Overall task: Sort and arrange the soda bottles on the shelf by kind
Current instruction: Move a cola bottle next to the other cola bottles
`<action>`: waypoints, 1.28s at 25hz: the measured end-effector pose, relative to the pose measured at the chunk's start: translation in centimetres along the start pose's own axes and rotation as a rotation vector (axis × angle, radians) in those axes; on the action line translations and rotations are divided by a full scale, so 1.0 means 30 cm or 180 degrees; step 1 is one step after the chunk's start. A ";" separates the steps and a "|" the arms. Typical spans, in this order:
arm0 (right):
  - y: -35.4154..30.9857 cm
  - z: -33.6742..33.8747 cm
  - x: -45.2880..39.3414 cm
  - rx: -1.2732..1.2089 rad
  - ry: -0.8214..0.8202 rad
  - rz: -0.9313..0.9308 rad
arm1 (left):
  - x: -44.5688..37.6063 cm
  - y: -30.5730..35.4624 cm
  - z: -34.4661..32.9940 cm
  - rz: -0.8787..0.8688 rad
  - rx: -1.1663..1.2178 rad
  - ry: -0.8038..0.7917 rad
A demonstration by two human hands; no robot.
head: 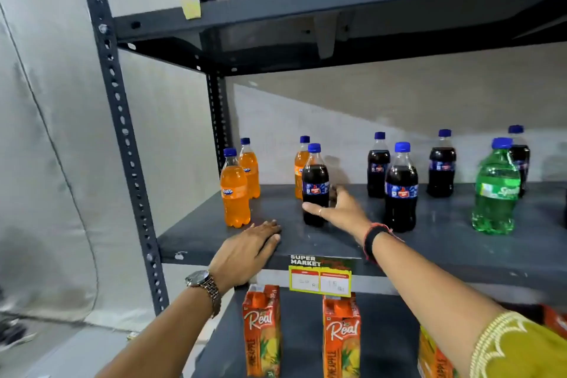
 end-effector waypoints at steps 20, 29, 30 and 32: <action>0.096 0.597 0.461 0.0323 0.1208 -0.0096 | -0.043 0.447 -0.127 -0.0673 -0.0364 -0.0164; 0.198 0.644 0.339 0.0581 0.1080 -0.0037 | -0.084 0.622 -0.250 -0.0345 -0.0357 0.0451; 0.208 0.644 0.321 0.0645 0.1035 -0.0028 | -0.080 0.624 -0.251 -0.0278 -0.0350 0.0497; 0.212 0.637 0.307 0.0680 0.0894 -0.0015 | -0.072 0.624 -0.244 -0.0214 -0.0322 0.0590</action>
Point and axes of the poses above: each hand's wrist, its own x-axis away from the middle knuckle, its own z-axis out of the back of the hand, y = z × x, the point moved 4 cm from there along -x, towards the middle knuckle, and after that the axes turned 8 degrees about z, right-handed, at the moved point
